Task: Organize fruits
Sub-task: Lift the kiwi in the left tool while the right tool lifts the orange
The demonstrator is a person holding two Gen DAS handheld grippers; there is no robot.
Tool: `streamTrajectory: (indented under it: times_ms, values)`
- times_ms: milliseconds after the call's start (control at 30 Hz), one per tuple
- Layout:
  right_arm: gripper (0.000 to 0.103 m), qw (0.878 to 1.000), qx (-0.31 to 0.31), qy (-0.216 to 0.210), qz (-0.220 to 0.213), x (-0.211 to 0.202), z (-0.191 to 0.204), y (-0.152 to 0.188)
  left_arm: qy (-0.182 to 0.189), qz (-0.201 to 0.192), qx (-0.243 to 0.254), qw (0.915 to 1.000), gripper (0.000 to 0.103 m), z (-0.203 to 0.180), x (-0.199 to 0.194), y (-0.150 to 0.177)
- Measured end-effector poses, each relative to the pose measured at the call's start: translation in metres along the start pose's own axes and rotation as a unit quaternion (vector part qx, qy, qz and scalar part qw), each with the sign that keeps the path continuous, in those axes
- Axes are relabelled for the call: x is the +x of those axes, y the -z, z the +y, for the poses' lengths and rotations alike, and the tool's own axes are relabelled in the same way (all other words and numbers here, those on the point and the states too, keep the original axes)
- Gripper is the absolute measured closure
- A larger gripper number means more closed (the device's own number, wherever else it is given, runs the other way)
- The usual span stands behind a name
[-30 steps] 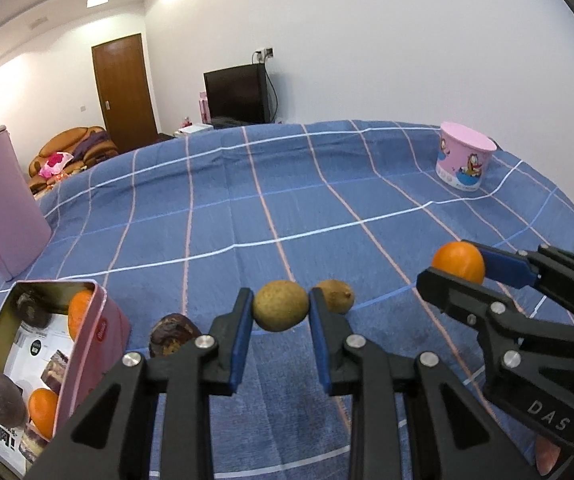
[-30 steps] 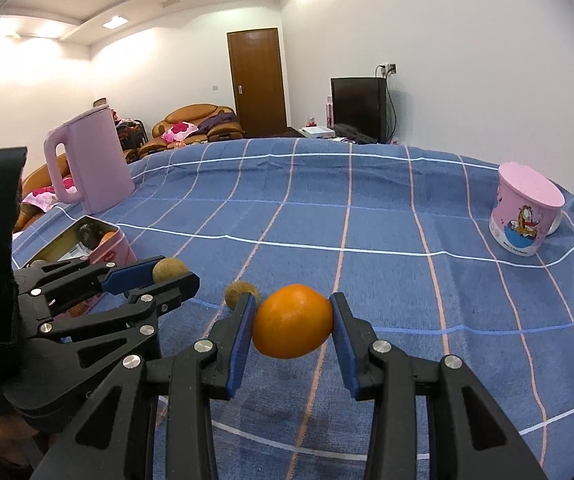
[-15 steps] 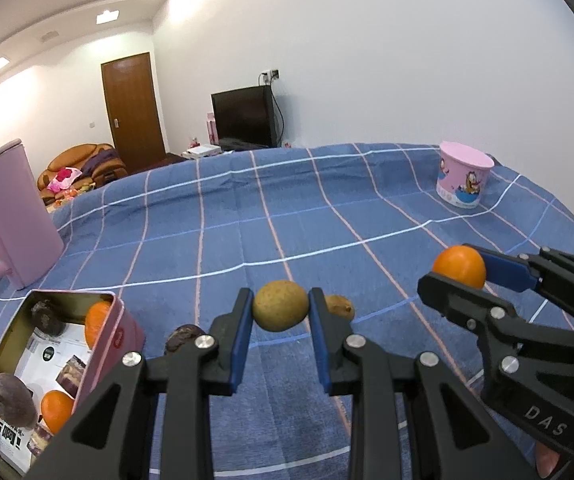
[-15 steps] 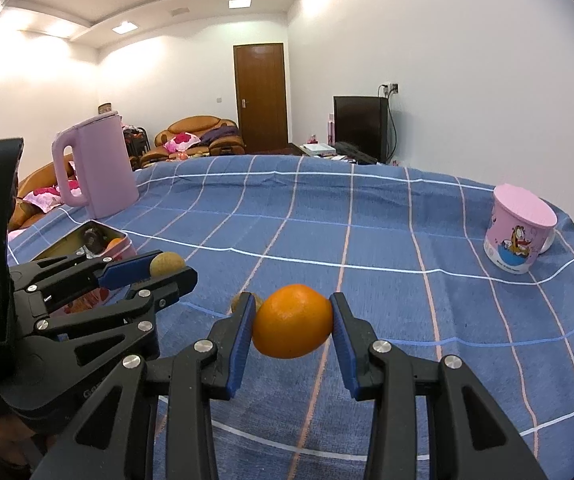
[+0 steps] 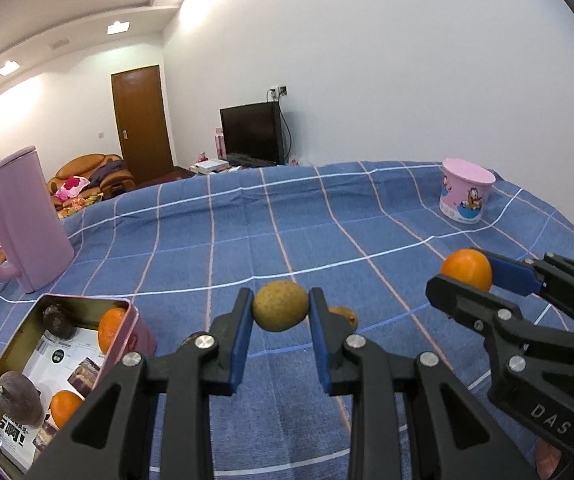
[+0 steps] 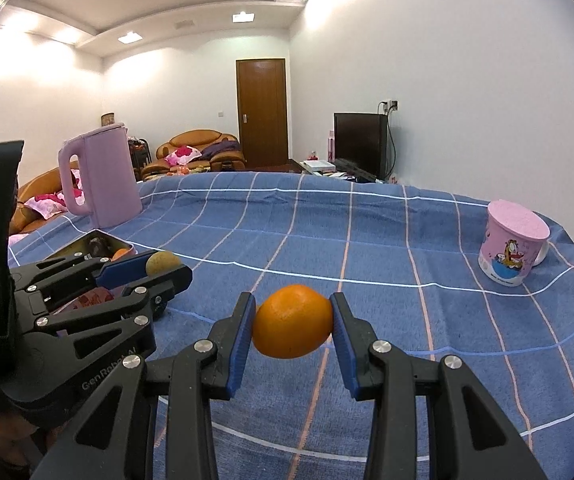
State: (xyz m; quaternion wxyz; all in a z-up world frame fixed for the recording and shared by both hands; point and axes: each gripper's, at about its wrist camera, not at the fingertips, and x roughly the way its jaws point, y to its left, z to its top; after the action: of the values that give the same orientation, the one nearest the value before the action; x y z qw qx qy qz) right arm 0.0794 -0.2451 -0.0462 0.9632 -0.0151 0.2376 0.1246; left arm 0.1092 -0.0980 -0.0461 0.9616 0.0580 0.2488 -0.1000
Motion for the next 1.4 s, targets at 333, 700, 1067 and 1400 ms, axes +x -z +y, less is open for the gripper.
streamTrajectory:
  times_ms: [333, 700, 1067, 1400]
  values:
    - [0.063, 1.000, -0.003, 0.001, -0.015, -0.005, 0.000, 0.000, -0.006, -0.020, -0.003, 0.9998, 0.074, 0.001, -0.007, 0.000]
    - [0.063, 0.999, -0.006, 0.003, -0.033, -0.012, 0.001, 0.001, -0.012, -0.042, -0.006, 0.9990, 0.074, 0.003, -0.016, 0.001]
    - [0.063, 0.999, -0.008, 0.005, -0.052, -0.019, 0.001, 0.003, -0.023, -0.066, -0.004, 0.9976, 0.074, 0.003, -0.025, 0.002]
    - [0.063, 0.997, -0.009, 0.005, -0.072, -0.027, 0.002, 0.004, -0.030, -0.084, -0.002, 0.9960, 0.074, 0.001, -0.033, 0.003]
